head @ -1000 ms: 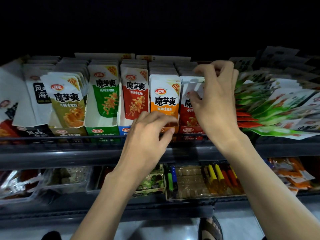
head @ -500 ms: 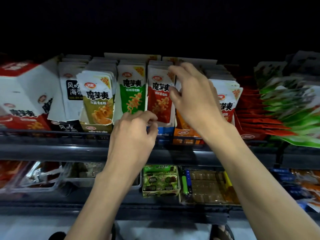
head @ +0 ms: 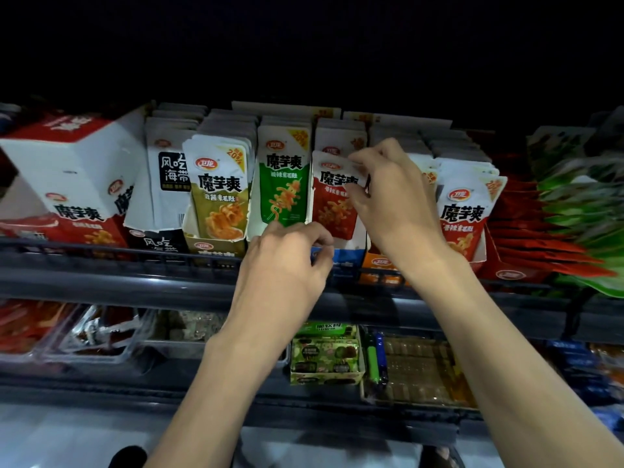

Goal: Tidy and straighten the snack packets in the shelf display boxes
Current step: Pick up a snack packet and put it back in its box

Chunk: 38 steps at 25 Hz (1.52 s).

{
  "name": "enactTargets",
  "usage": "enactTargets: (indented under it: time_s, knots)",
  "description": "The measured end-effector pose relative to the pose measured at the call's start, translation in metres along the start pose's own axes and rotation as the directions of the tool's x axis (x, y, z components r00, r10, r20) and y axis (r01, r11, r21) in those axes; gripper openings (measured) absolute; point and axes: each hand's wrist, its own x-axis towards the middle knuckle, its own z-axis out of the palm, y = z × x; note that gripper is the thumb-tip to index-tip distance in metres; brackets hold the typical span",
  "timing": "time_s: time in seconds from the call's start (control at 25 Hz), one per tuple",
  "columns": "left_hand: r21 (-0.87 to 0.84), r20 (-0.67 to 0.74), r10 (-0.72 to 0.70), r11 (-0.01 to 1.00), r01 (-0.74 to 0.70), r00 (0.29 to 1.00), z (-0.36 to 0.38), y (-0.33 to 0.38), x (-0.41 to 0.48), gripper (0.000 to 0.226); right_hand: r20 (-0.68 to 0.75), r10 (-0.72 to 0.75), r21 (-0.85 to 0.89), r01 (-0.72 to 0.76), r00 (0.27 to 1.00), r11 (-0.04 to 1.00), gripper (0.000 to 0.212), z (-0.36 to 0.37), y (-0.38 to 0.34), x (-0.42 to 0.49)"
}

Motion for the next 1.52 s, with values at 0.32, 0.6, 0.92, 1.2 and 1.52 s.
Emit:
enactTargets:
  time_s: [0.32, 0.6, 0.92, 1.2, 1.52]
  knots:
    - [-0.041, -0.1, 0.068, 0.996, -0.073, 0.993, 0.001, -0.001, 0.002, 0.015, -0.115, 0.003, 0.165, 0.017, 0.993, 0.986, 0.015, 0.003, 0.01, -0.004]
    - [-0.411, -0.245, -0.078, 0.911, -0.03, 0.966, -0.006, 0.004, 0.002, 0.045, -0.338, 0.196, 0.716, 0.115, 0.921, 0.689, 0.015, -0.044, -0.004, -0.007]
    - [-0.735, -0.072, 0.056, 0.672, -0.091, 0.996, -0.011, 0.024, -0.006, 0.013, -0.003, 0.295, 0.918, -0.114, 0.956, 0.379, 0.014, -0.053, -0.005, -0.015]
    - [-0.734, -0.061, 0.095, 0.671, -0.109, 0.994, -0.007, 0.027, -0.007, 0.01, 0.022, 0.359, 0.906, -0.17, 0.933, 0.387, 0.014, -0.062, -0.002, -0.018]
    - [-0.566, -0.137, 0.147, 0.8, -0.199, 0.98, 0.006, 0.033, -0.009, 0.01, 0.075, 0.258, 0.866, -0.191, 0.963, 0.461, 0.025, -0.073, 0.006, -0.027]
